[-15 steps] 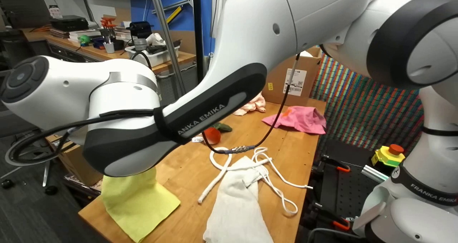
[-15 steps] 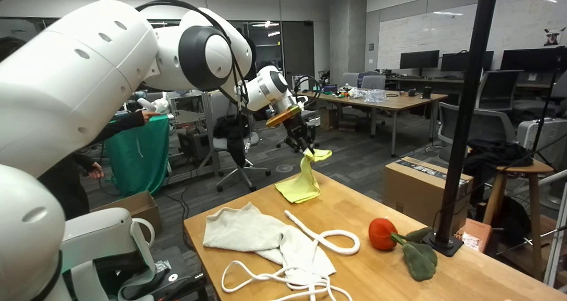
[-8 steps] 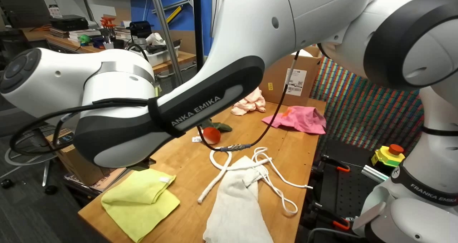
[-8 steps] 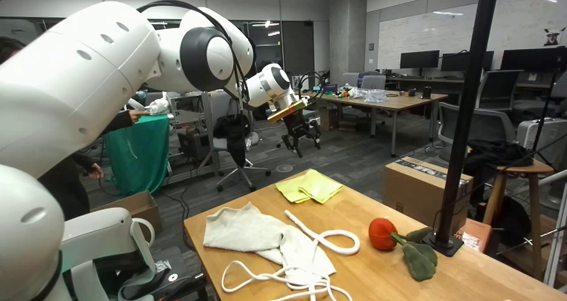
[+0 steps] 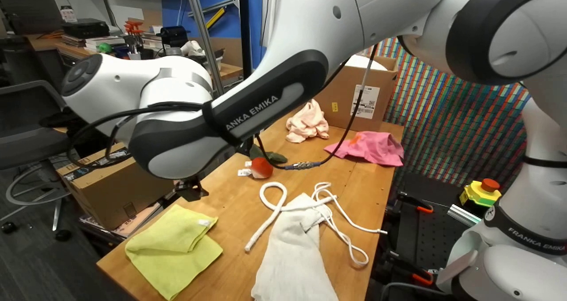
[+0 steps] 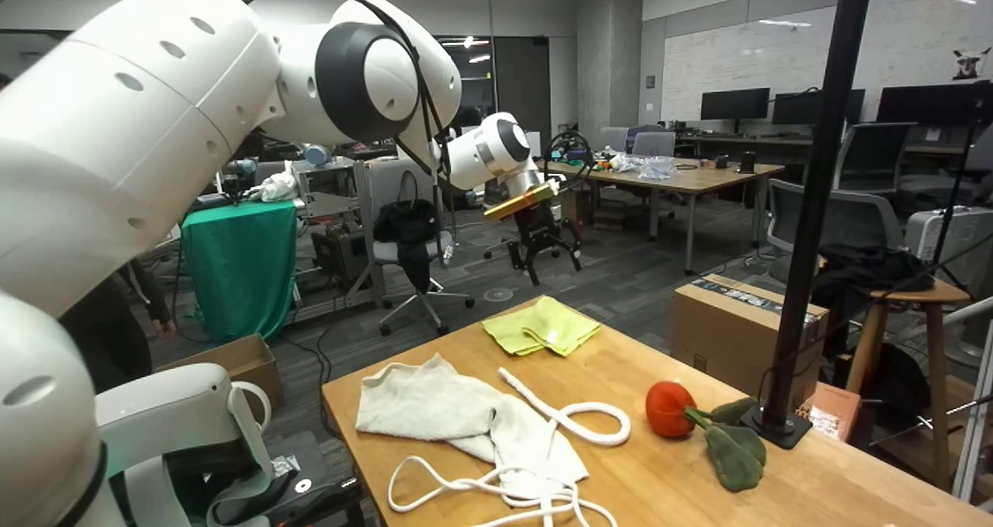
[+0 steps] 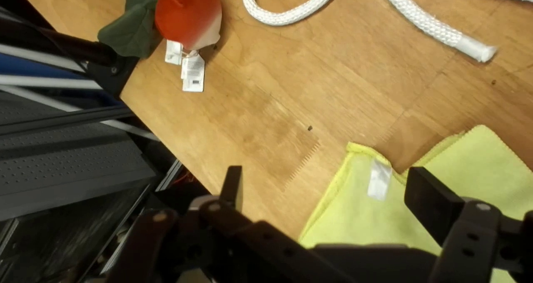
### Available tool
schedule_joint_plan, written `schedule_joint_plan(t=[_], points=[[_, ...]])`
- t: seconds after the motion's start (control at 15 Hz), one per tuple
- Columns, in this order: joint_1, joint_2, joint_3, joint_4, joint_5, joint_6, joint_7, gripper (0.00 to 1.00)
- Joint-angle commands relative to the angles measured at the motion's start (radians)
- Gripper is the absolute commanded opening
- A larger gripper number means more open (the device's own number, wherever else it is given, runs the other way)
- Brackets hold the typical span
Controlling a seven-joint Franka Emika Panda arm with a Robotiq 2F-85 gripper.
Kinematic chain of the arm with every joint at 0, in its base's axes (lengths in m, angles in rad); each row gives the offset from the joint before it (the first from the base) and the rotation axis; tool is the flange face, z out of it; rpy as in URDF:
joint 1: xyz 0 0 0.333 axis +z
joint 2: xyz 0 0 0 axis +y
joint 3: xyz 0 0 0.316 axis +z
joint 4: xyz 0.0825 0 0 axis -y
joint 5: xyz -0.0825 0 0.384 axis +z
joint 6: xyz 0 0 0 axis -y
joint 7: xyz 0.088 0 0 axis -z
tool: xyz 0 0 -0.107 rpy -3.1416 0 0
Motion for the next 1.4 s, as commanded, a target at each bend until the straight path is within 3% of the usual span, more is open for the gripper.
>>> schedule_joint_plan(t=[0.0, 0.67, 1.0, 1.33], points=[[-0.084, -0.135, 0.022, -0.245, 0.055, 0.121, 0.049, 1.00], [-0.300, -0.345, -0.039, -0.739, 0.089, 0.476, 0.057, 1.00], [-0.401, -0.444, -0.111, -1.018, 0.049, 0.672, 0.041, 1.00], [-0.436, -0.538, -0.174, -1.268, 0.023, 0.842, 0.046, 1.00]])
